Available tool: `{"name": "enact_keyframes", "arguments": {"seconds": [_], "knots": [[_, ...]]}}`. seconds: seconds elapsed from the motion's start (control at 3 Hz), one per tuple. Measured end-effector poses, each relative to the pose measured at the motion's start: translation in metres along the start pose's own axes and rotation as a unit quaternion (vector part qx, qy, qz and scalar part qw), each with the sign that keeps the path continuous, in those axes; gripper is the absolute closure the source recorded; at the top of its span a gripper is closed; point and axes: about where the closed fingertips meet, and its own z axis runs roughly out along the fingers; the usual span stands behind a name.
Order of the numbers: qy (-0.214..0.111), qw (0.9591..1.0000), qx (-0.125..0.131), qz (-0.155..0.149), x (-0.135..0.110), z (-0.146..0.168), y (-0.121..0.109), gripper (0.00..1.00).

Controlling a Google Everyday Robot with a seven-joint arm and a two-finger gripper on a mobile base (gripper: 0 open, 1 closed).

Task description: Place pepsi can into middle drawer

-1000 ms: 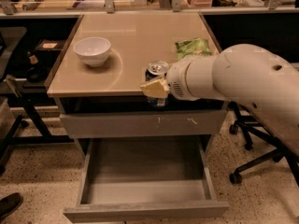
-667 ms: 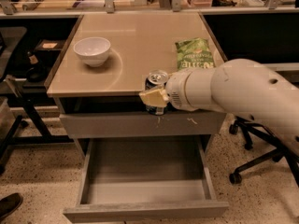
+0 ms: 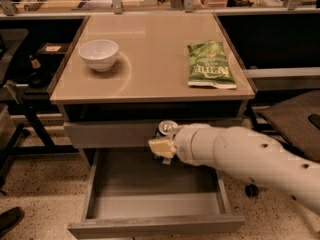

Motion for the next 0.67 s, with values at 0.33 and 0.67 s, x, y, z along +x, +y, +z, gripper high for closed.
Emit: {"name": "enact_keyframes", "arguments": {"seconds": [0.33, 0.67], "knots": [[0.006, 0.9993, 0.001, 0.038, 0.0488, 0.0265, 0.0052, 1.0], [0.006, 0.9993, 0.001, 0.038, 0.0487, 0.0265, 0.0052, 1.0]]}}
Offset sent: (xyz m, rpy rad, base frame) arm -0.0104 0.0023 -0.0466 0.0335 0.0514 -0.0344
